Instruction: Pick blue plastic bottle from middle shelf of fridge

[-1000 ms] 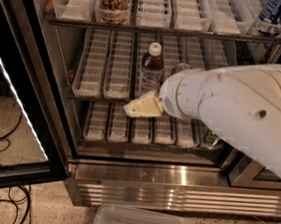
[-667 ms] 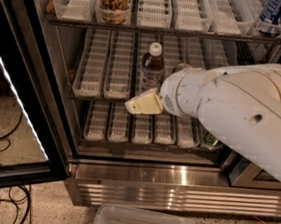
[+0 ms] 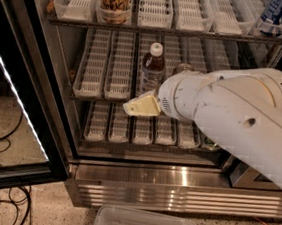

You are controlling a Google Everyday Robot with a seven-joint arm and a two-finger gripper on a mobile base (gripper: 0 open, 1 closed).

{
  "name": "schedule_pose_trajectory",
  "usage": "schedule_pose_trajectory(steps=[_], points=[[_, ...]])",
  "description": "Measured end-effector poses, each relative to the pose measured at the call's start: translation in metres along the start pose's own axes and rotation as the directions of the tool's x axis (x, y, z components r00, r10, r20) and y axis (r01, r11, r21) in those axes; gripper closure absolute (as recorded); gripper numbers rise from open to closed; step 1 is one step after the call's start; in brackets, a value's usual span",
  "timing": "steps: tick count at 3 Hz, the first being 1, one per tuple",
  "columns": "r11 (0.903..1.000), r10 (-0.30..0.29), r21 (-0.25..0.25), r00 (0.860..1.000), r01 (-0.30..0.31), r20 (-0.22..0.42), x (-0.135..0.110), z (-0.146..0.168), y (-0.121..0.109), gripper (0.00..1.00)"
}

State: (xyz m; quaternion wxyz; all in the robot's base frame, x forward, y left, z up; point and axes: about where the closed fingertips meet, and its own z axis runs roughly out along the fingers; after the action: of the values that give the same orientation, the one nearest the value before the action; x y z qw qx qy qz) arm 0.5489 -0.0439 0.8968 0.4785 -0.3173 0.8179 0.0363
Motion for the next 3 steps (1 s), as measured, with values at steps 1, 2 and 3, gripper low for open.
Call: schedule_pose_trajectory(steps=[1, 2, 3], points=[[0.9994, 0.009, 0.034, 0.999, -0.011, 0.050, 0.001, 0.001, -0.001, 0.00], [0.9947, 0.015, 0.099, 0.992, -0.028, 0.127, 0.001, -0.016, -0.016, 0.00], [0.9927, 0.018, 0.115, 0.988, -0.036, 0.155, -0.003, -0.020, -0.021, 0.00]])
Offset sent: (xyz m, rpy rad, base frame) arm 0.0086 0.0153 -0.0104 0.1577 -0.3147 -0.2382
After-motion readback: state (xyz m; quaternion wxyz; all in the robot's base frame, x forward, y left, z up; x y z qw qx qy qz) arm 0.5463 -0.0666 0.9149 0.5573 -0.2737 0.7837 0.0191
